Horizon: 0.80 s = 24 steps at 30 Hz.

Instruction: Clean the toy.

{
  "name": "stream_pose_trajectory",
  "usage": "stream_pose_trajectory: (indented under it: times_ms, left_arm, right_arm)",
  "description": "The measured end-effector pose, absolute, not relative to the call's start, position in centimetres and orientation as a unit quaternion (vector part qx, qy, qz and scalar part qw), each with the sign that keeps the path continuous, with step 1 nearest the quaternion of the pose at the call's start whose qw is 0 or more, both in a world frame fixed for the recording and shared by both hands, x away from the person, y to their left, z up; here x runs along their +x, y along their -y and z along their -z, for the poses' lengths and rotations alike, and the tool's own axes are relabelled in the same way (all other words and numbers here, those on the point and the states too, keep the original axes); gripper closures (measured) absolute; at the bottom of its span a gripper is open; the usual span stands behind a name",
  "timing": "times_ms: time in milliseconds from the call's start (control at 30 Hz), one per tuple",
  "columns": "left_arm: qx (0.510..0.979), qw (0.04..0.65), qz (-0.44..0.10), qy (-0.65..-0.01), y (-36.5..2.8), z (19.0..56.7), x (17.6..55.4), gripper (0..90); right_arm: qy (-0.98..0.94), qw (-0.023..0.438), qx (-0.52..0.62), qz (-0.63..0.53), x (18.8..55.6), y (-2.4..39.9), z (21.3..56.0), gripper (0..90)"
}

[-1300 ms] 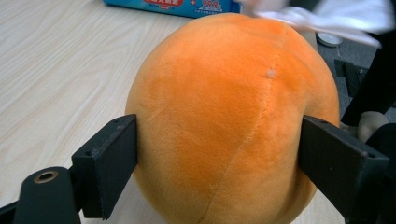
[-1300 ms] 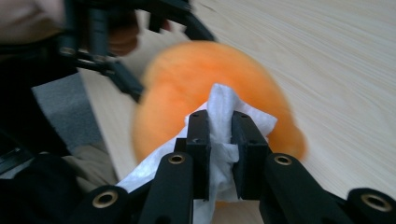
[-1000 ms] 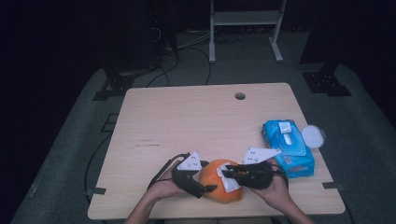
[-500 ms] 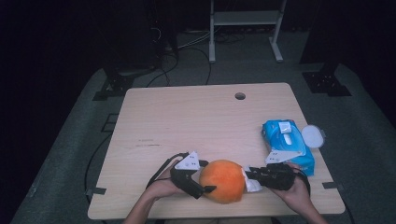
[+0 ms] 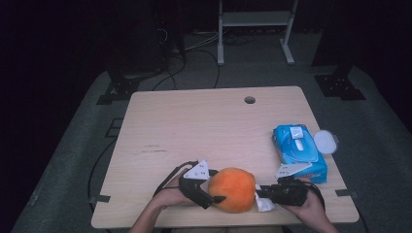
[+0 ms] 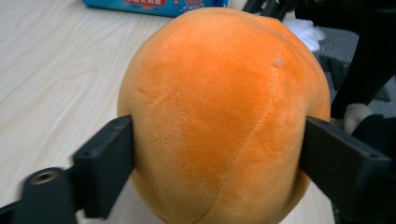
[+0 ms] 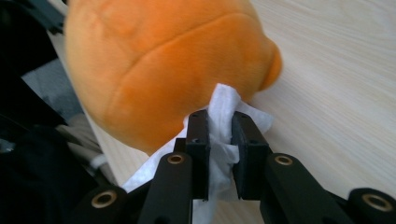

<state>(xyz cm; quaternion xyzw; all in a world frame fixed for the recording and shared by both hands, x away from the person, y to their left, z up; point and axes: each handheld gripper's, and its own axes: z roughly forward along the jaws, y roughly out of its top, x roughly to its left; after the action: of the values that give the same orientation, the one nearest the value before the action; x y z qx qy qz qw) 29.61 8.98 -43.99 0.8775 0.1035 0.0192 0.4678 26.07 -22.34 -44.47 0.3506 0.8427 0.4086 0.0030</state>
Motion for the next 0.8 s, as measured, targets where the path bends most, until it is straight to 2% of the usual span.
stream_pose_trajectory:
  times_ms: [100,300,567,800]
  left_arm:
    - [0.871,0.478,-0.015,-0.114,-9.1,43.6,30.0,22.3]
    - [0.856,0.496,-0.021,-0.145,-9.8,43.1,31.8,23.3]
    - [0.854,0.486,-0.057,-0.175,-10.5,42.1,35.7,20.9]
    - [0.857,0.47,-0.066,-0.203,-11.0,43.6,37.9,16.4]
  right_arm:
    - [-0.838,0.006,0.351,-0.419,26.5,21.8,43.8,77.9]
    - [-0.824,0.009,0.361,-0.437,28.8,21.5,42.8,78.4]
    - [-0.815,0.03,0.382,-0.435,33.8,19.9,42.0,78.5]
    - [-0.818,0.036,0.396,-0.416,37.0,18.6,43.0,78.5]
